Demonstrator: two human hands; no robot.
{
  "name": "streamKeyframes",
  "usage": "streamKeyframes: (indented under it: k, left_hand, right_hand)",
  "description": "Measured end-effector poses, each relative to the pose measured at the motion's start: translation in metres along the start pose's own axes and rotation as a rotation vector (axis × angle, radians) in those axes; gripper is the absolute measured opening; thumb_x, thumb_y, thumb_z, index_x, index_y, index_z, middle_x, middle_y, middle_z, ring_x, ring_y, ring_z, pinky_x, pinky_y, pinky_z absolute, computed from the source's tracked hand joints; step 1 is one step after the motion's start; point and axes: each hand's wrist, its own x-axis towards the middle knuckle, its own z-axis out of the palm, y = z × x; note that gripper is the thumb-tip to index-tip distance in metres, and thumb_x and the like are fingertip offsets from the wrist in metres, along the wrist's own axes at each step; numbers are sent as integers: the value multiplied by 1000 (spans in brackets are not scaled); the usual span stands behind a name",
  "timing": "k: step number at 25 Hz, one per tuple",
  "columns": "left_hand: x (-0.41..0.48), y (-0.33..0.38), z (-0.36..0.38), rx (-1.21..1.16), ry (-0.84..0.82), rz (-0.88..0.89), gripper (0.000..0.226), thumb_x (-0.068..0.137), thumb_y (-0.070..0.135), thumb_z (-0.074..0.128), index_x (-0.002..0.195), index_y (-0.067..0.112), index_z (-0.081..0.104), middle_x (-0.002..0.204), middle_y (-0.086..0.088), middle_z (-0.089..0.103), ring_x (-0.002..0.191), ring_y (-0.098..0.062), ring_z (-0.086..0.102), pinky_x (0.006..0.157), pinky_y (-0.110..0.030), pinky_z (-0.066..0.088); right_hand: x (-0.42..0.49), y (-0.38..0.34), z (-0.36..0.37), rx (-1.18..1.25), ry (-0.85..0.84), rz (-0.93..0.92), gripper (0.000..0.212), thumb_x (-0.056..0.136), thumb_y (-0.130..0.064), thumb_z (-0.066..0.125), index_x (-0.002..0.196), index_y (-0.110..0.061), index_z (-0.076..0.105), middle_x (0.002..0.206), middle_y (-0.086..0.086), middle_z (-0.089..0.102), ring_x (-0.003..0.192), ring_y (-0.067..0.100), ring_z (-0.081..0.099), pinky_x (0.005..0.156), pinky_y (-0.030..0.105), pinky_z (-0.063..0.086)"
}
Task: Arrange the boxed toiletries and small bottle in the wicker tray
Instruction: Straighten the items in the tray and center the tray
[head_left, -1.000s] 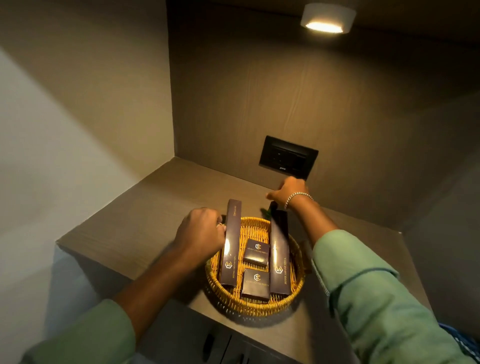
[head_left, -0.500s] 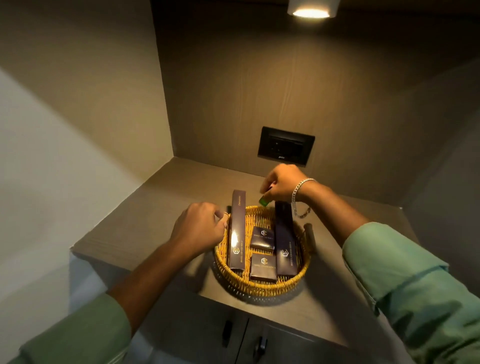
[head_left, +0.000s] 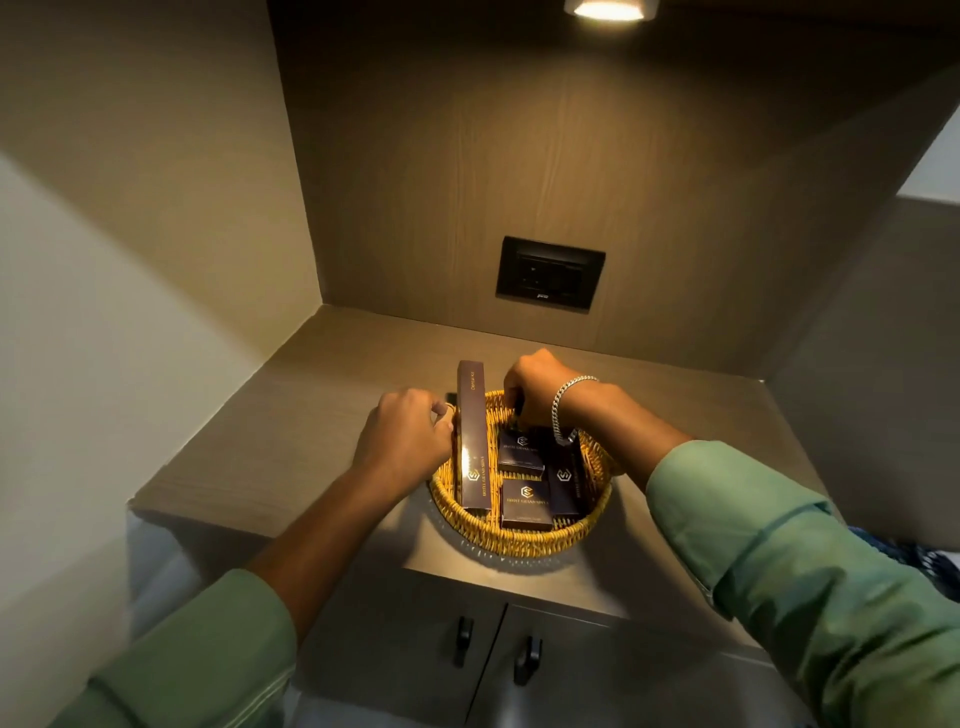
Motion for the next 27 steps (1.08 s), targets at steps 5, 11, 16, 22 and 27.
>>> streamKeyframes:
  k: [5,11,16,22,27]
  left_hand:
    - [-5,-4,-6,-6,-29,12,23,82,19,71,104,12,71,66,4,59,58,-9,57,55,-26,50]
    - [-8,-10,-10,-17,-102,30,34,80,21,75,112,11,68,93,-9,72,68,-10,60,58,-23,48]
    - [-10,-15,-10,-33,-113,47,33,79,17,76,109,9,68,94,-10,72,71,-14,63,62,-29,54]
    - [15,-20,-19,14,-147,38,13,78,9,74,91,12,72,80,-6,68,62,-15,63,52,-33,57]
    - [26,-20,-19,-19,-150,-22,14,78,3,72,78,16,68,76,-7,65,60,-17,65,50,-39,60]
  right_hand:
    - [-8,-3,-1,-11,-11,15,48,74,-14,79,119,-10,62,114,11,65,100,28,63,85,37,57]
    - [-77,34,-18,324,336,313,44,73,-24,80,112,-12,64,108,9,68,101,23,62,88,38,54]
    - [-121,31,28,579,406,612,26,78,-23,77,100,-11,71,94,10,72,84,24,68,79,42,59]
    - [-112,5,40,709,610,721,12,81,-22,73,84,-11,75,82,8,72,81,24,68,76,41,59]
    - [-100,1,37,724,624,742,14,82,-21,73,80,-8,75,90,11,74,75,18,61,71,32,54]
